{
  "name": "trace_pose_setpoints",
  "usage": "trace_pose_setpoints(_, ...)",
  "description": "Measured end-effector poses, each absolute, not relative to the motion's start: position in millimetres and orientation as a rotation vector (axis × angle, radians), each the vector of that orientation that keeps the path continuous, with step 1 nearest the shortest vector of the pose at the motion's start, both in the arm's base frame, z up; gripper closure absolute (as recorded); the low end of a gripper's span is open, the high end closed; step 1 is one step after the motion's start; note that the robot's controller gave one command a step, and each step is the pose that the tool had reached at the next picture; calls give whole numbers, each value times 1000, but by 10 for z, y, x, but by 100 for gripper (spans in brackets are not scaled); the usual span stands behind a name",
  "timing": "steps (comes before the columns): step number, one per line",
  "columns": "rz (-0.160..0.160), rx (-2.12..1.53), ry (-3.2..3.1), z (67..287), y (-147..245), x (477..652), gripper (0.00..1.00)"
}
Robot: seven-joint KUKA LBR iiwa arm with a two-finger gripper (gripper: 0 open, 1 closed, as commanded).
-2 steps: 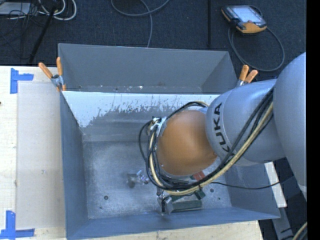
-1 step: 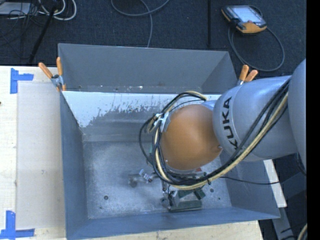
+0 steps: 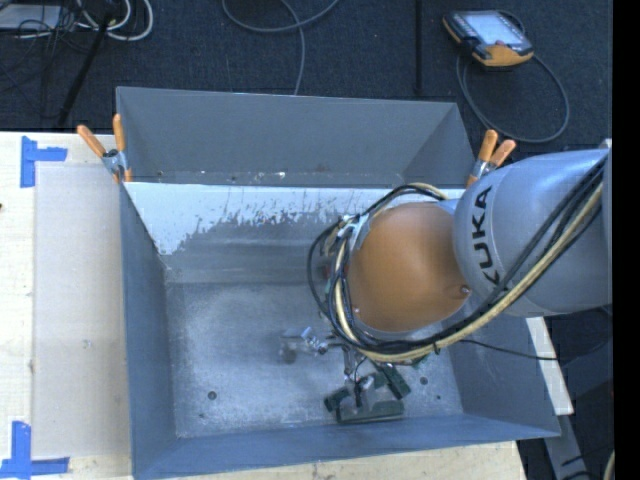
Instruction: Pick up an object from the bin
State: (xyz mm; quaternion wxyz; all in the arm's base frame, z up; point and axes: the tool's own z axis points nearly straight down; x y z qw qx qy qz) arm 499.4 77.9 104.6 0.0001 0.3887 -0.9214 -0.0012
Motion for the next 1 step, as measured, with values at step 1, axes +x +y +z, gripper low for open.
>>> trace_pose_setpoints(1, -2, 1288, -2866, 1118, 395, 5014, 0)
